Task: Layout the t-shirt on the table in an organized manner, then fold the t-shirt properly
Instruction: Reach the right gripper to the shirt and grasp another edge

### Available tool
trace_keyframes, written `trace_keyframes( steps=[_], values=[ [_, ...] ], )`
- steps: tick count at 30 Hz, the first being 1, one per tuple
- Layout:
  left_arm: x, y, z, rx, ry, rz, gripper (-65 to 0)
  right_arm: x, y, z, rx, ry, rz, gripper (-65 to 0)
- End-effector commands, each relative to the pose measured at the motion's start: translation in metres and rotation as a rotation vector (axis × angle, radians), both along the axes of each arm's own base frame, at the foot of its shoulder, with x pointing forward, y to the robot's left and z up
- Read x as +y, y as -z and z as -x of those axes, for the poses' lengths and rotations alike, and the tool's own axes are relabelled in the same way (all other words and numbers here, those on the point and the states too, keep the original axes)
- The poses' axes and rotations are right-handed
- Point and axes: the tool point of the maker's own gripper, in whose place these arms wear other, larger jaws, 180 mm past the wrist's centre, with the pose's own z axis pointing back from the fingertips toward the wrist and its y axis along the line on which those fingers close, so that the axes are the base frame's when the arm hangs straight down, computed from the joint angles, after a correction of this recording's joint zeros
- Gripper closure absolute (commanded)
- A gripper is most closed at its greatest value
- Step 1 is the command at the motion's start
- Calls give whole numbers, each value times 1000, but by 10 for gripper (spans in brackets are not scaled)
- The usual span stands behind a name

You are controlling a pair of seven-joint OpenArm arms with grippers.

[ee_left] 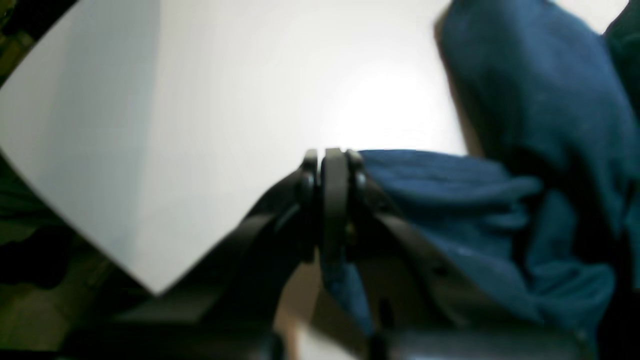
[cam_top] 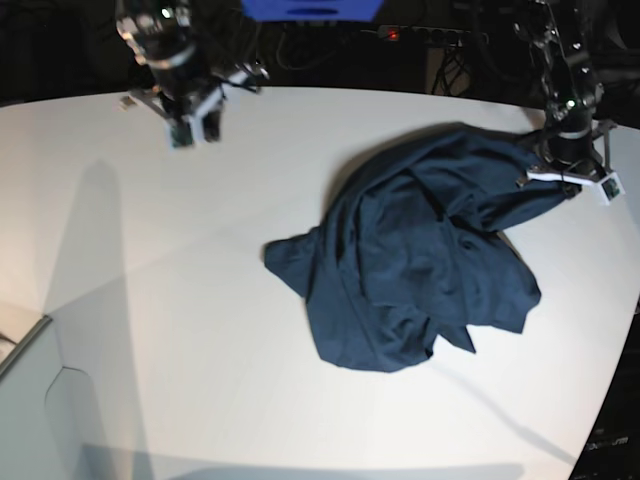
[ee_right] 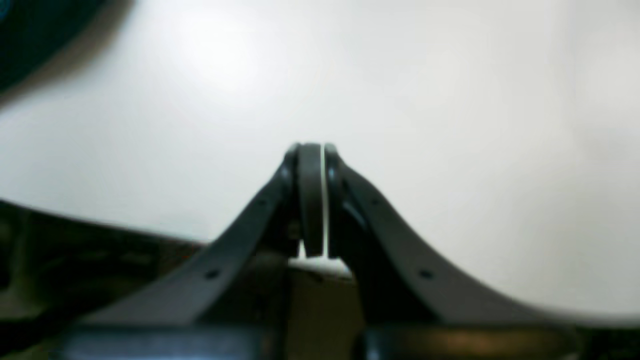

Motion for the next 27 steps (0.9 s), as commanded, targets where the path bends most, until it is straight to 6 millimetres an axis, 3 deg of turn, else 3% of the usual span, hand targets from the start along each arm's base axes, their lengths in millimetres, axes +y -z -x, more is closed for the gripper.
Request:
trace_keyframes(
  steps=[1, 7, 12, 14, 27],
  values=[
    [4, -10, -3, -28, 3, -25, 0, 5, -16, -21, -59, -12, -7, 0],
    [4, -9, -2, -25, 3, -25, 0, 32, -30, -87, -42, -98, 15, 0],
    [5, -6, 4, -11, 4, -28, 0, 46, -33, -124, -39, -150, 48, 0],
    [5, -6, 4, -11, 4, -28, 0, 53, -27, -134, -31, -176, 65, -2],
    [4, -2, 10, 3, 3, -25, 0, 71, -14, -171, -73, -168, 30, -232]
  ],
)
